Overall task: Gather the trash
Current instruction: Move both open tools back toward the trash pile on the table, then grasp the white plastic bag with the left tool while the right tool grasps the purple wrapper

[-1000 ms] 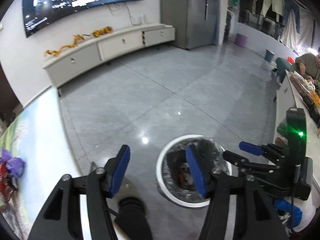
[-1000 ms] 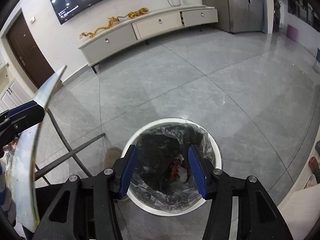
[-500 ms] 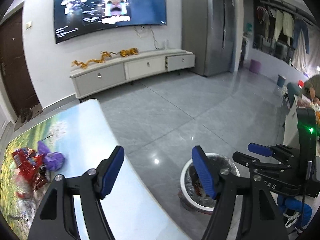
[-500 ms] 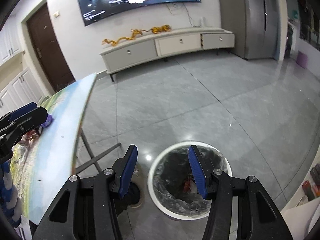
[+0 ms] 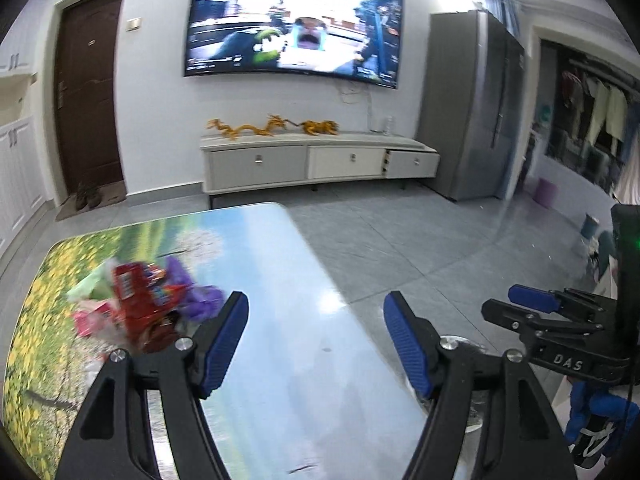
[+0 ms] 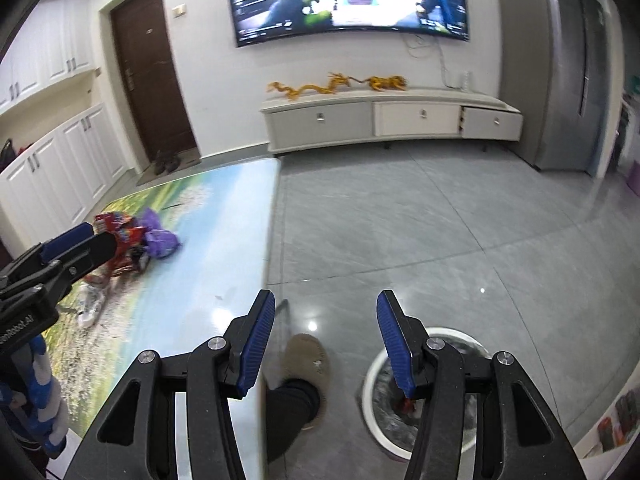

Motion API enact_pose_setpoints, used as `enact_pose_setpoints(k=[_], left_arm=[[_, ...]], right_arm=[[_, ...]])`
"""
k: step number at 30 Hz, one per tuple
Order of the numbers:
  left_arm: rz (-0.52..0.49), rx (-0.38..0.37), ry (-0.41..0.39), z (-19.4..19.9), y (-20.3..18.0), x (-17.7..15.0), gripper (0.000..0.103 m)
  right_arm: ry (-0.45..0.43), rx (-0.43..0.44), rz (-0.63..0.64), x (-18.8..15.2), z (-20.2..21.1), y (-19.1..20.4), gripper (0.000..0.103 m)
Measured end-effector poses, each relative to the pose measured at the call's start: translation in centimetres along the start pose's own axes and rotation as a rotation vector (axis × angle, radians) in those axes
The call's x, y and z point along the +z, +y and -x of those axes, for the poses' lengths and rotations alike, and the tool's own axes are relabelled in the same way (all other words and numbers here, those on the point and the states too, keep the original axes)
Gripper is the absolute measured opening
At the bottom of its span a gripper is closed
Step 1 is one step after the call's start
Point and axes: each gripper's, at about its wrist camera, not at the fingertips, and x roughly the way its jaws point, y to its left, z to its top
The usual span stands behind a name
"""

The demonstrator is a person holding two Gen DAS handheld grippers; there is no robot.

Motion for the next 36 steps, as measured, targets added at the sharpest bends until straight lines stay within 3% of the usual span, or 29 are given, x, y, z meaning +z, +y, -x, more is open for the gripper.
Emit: enact_pose_setpoints(k=[9, 13, 18, 29, 34, 36], left_arm=[[0.116, 0.153, 0.073, 0.0, 10.0, -4.9, 0.069], [0.172, 0.240, 0.126, -0.3, 14.4, -7.1, 0.069], [0.229, 0.296, 0.162, -1.0, 18.2, -8.5, 0.069], [0.258, 0.255, 0.248, -4.1, 19.9, -9.1, 0.069], [0.270, 0.229, 0.266, -4.7, 20.6, -9.4, 0.068], [0.273, 0.216, 0.268, -4.6, 20.6, -9.5, 0.060]], right_arm=[[0.043, 0.104, 0.100, 1.0, -2.6, 5.9, 0.052], [0.075, 0.159, 0.136, 1.7, -5.0, 8.5, 0.052], [0.108, 0.227, 0.216, 2.7, -9.0, 12.8, 0.057], [0.163, 0.336, 0.347, 5.2, -19.0, 20.1, 0.058], [0.188, 0.338, 0.346, 5.3, -21.5, 20.7, 0.058], [0.192, 0.339, 0.342, 5.1, -21.8, 20.3, 0.053]])
